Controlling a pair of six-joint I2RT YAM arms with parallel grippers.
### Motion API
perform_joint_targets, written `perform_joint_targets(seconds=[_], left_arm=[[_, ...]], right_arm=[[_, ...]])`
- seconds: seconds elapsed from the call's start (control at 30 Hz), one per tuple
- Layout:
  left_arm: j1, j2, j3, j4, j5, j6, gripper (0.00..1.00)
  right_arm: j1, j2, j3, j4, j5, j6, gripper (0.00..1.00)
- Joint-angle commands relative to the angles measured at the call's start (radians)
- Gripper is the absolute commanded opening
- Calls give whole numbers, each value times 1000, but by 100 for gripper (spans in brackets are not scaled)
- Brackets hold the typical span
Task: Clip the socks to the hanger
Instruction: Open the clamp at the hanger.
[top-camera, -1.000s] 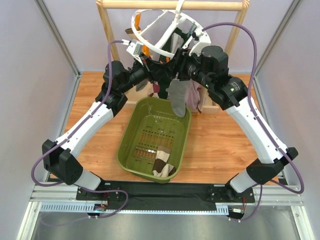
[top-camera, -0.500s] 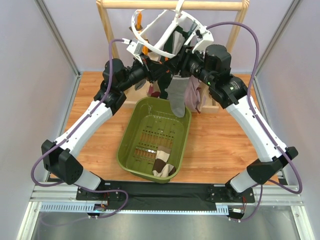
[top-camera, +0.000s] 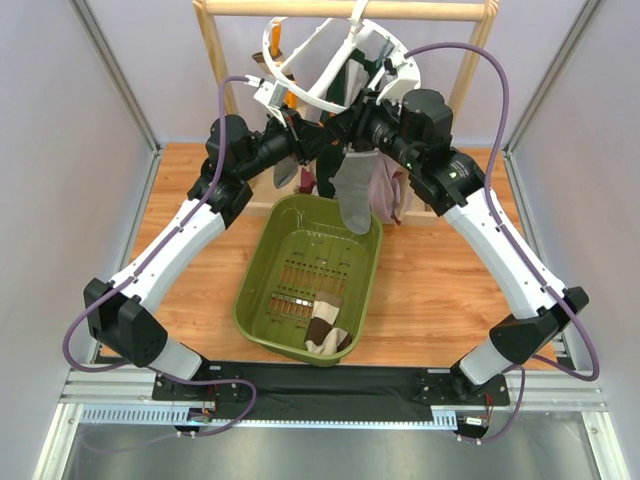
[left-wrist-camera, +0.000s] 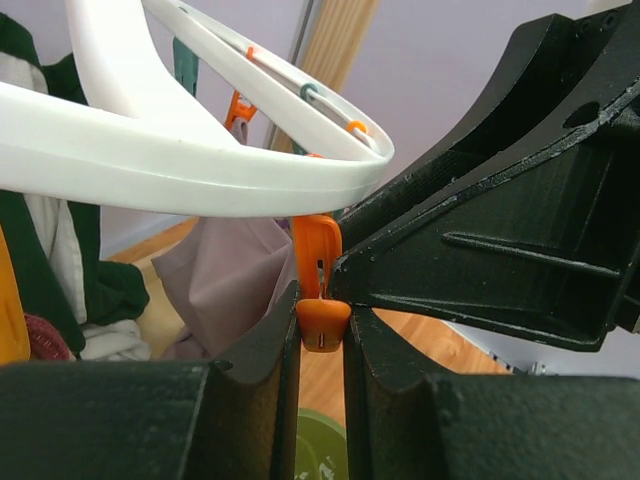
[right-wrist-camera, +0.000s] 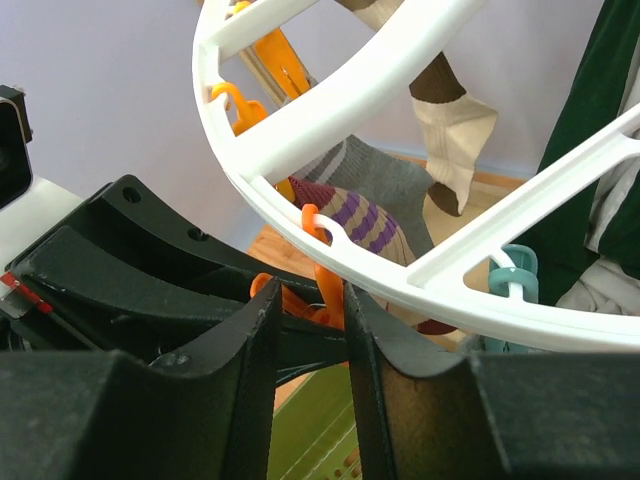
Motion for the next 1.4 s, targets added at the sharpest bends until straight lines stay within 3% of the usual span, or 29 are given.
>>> perform_joint_targets(seconds=[0.0, 0.13, 0.37, 0.4, 0.47, 0.53, 0.57, 0.63, 0.77, 0.97, 1.13, 1.37], left_arm=[[-7, -8, 42, 25, 45, -10, 3], [-7, -8, 42, 25, 49, -10, 3], [-7, -2, 48, 46, 59, -38, 3], [-7, -4, 48, 43, 51, -32, 5], [-7, -13, 30, 38, 40, -26, 27], [-7, -24, 7, 48, 20, -17, 43], [-7, -36, -22, 58, 16, -15, 60], [-7, -47, -56, 100, 19, -15, 70], [-7, -74, -124, 153, 7, -32, 71], [-4, -68, -106, 150, -43, -3, 66], [5, -77, -125, 206, -59, -18, 57], [5, -53, -56, 117, -87, 51, 46]], right_arm=[[8, 35, 39, 30, 63, -63, 33], [11, -1, -26, 87, 110, -73, 29], [11, 56, 37, 49, 101, -88, 21], [11, 56, 40, 49, 106, -83, 10], [11, 53, 40, 49, 110, -67, 0], [8, 48, 39, 52, 101, -22, 1], [9, 41, 27, 58, 97, -2, 0], [8, 28, 10, 78, 84, 35, 0], [0, 8, -13, 99, 57, 99, 0], [-8, 2, -6, 81, 34, 125, 0], [-9, 4, 4, 75, 32, 127, 0], [-12, 7, 7, 78, 20, 138, 0]])
